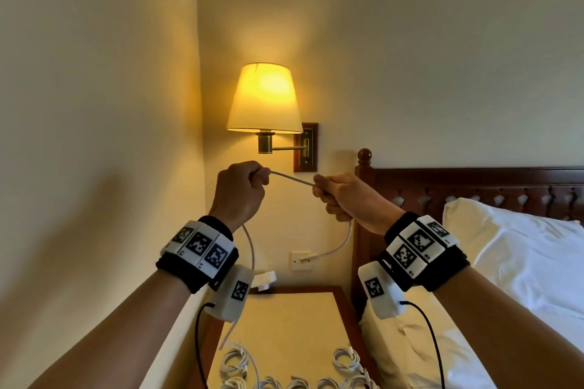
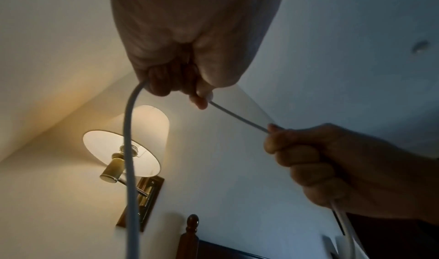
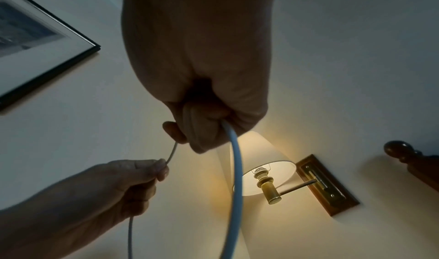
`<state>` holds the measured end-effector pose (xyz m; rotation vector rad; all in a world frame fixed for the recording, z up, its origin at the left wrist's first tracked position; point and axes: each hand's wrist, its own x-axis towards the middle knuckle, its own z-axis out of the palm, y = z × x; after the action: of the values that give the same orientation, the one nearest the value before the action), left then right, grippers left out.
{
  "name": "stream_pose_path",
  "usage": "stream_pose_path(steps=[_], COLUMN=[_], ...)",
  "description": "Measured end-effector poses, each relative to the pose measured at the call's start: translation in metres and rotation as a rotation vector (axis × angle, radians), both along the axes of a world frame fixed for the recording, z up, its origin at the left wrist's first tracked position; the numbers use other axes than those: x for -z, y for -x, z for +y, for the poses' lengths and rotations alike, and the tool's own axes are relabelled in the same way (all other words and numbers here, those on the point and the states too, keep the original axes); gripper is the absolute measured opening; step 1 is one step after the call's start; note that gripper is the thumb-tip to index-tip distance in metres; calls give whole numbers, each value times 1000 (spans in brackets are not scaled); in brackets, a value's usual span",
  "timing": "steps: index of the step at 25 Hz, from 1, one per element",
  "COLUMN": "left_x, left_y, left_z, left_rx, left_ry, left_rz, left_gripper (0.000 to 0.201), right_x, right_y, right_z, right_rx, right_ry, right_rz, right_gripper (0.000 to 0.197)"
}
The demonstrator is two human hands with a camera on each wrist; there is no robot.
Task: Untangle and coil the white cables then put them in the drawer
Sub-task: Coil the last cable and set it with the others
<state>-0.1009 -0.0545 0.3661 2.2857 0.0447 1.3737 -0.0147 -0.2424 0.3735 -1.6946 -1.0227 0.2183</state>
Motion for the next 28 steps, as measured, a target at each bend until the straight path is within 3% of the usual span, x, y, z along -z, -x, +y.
stream_pose_path(steps=[10, 14, 17, 20, 24, 26, 28], left_x=[18, 28, 47, 75, 76, 56, 32], left_y=[-12, -22, -26, -28, -14, -1, 9], left_z=[30, 37, 42, 34, -6, -31, -50], left_rx=[-152, -50, 59, 133, 471, 553, 574], left_ry=[194, 165, 17, 95, 365, 287, 170], left_rz=[10, -13, 43, 228, 845, 1018, 1039], left_gripper=[26, 25, 21, 23, 37, 43, 46], right_x=[19, 14, 8, 8, 16, 21, 26], right_y=[-5, -7, -15, -25, -29, -25, -19], right_z=[-14, -18, -22, -24, -20, -14, -9], right_rx=[-79, -111, -109, -77, 35, 60, 55], right_ry=[-26, -147, -359, -511, -469, -420, -359], right_rz=[264, 409, 538, 601, 482, 394, 310], right_gripper=[36, 37, 39, 37, 30, 28, 29])
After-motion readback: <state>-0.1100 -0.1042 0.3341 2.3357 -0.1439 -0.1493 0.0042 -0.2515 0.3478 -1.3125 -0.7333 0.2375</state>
